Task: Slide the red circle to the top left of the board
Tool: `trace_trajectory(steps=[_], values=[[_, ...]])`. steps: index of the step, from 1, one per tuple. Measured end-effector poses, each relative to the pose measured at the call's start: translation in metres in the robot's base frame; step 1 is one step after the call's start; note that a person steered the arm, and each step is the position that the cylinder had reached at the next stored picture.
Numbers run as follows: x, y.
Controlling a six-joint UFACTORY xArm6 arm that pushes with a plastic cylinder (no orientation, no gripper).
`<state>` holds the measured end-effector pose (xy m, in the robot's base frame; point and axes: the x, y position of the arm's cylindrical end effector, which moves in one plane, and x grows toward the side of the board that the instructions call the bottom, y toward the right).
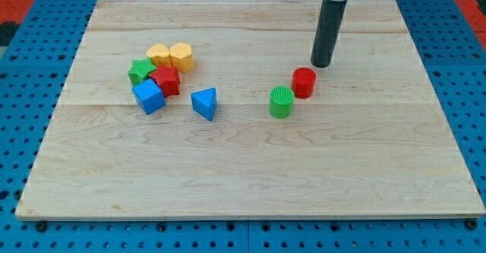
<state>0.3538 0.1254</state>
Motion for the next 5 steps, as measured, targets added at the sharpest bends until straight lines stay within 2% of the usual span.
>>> trace_trajectory(steps=[1, 2, 3, 4, 5], values=[[-0.007, -0.002], [0.011, 0.012], [0.078, -0.028], [0.039, -0.113], [-0.032, -0.195]])
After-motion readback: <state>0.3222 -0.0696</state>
